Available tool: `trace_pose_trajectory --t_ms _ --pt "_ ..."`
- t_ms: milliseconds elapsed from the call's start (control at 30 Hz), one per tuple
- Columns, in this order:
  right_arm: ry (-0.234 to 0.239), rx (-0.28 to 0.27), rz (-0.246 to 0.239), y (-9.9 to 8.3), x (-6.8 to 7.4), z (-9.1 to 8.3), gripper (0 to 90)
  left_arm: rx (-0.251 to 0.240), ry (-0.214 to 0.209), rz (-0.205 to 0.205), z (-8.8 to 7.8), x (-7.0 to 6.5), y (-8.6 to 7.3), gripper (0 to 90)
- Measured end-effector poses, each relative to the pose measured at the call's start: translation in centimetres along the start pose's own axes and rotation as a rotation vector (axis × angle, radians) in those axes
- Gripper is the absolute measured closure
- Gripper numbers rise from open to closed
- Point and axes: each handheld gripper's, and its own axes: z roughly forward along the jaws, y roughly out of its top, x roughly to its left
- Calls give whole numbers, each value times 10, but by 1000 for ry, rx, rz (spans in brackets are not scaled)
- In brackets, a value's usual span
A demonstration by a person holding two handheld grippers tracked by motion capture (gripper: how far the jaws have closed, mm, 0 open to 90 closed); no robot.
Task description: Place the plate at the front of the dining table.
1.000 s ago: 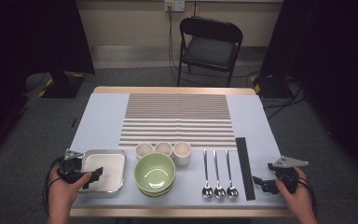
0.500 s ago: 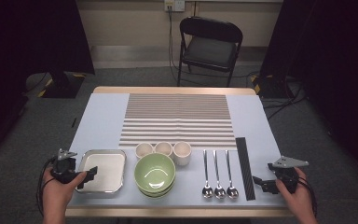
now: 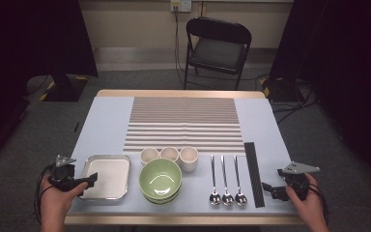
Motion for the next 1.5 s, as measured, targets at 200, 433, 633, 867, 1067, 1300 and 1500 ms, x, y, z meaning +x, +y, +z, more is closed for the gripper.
trace_pose_trajectory --t_ms 200,433,633,867,1067,1300,1500 --pt "0 1 1 0 0 0 123 9 13 -15 0 5 -2 164" --pt "0 1 1 0 0 0 123 10 40 -34 1 10 -6 179" --pt "0 0 -2 0 0 0 123 25 52 -33 2 12 -8 233" --pt "0 0 -1 0 0 0 123 36 80 -32 2 14 -9 286" --pt "0 0 -2 0 0 0 123 28 78 -61 2 14 -9 315" --pt "-1 1 2 0 0 0 123 54 83 -133 3 15 -10 284" --pt "-1 0 -1 0 0 0 123 52 110 -138 3 14 -9 300"
